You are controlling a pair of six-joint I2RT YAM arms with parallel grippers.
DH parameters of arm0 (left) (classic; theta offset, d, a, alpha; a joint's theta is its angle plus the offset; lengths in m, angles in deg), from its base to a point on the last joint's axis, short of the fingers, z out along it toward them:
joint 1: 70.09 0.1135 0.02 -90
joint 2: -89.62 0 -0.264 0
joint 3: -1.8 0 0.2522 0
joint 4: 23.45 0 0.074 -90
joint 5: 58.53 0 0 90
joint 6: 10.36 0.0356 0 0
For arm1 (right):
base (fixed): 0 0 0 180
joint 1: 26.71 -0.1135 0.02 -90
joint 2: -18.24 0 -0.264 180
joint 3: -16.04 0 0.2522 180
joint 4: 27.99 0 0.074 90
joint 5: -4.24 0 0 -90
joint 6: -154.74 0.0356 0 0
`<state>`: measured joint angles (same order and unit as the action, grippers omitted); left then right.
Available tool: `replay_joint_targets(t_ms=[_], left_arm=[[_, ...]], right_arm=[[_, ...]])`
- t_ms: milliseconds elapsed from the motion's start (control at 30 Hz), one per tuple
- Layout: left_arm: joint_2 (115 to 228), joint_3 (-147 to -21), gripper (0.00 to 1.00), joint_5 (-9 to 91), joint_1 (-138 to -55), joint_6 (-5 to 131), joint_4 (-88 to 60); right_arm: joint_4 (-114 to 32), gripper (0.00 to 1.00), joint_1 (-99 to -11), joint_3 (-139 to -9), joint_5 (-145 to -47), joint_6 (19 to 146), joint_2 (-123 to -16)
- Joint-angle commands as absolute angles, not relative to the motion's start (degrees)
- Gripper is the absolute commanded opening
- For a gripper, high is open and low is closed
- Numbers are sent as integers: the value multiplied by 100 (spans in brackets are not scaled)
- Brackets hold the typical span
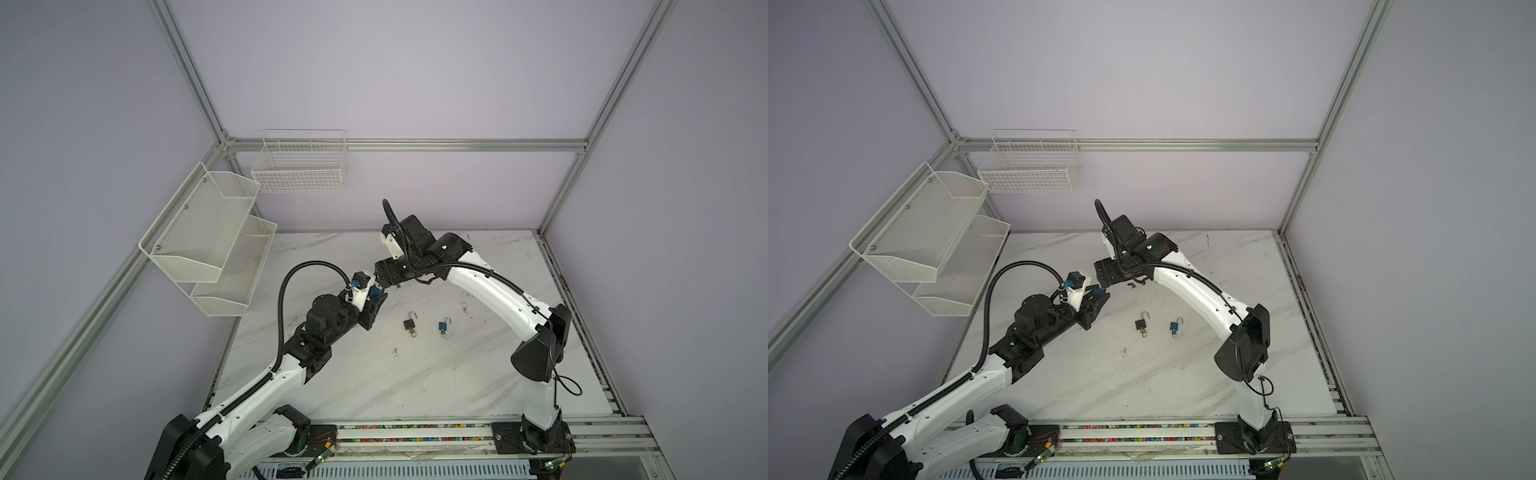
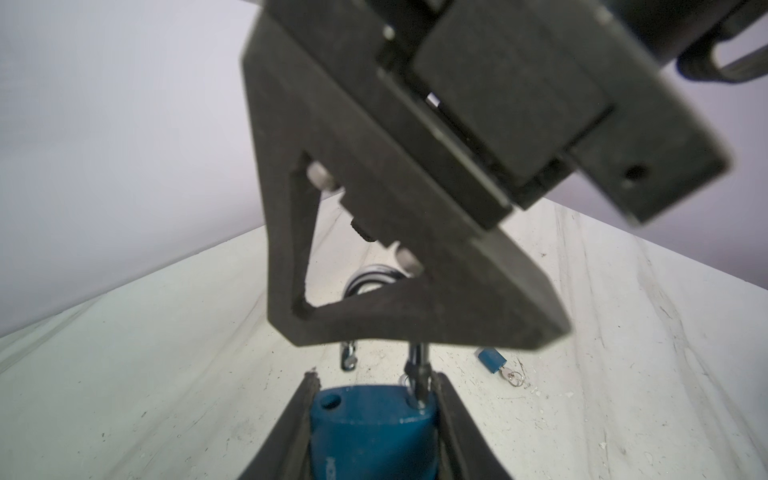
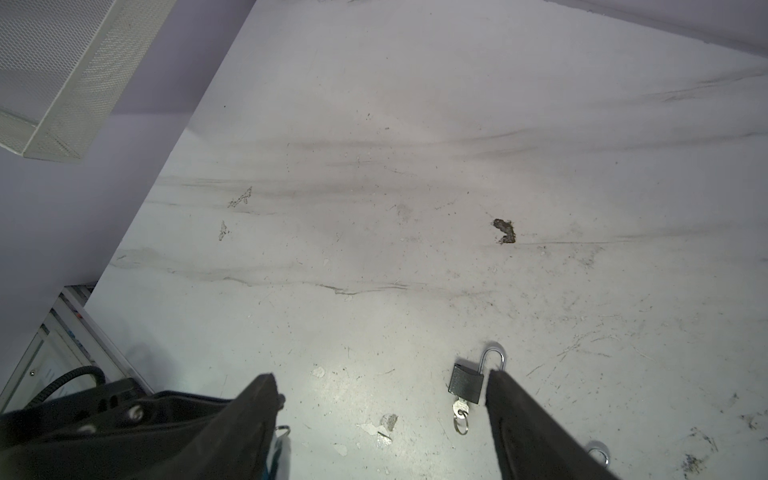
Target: Unlock with the key
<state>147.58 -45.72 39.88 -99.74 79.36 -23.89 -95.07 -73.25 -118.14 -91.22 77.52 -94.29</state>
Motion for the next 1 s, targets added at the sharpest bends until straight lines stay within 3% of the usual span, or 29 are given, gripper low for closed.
replay_joint_targets(t_ms=[0,267,833,967], left_arm=[[14588,-4343,0,4015,-9953,8143,-3083],[14633,-4307,0,4031,-9950,8158,-3225],[14745,-4347,0,3965,-9953,8018,-3485],[14787,-4373,0,3979,-9953,8003,-3462]], right_arm=[[-10076,81,-7171,-12011,-8981,7700,-9473],[-10313,81,-7158,-12319,-8858,7630,-9615],[-10117,82,-7139,-11658,-9228,7369,-8984],[-10178,82,-7106,-11652,-8560,7476,-8896]])
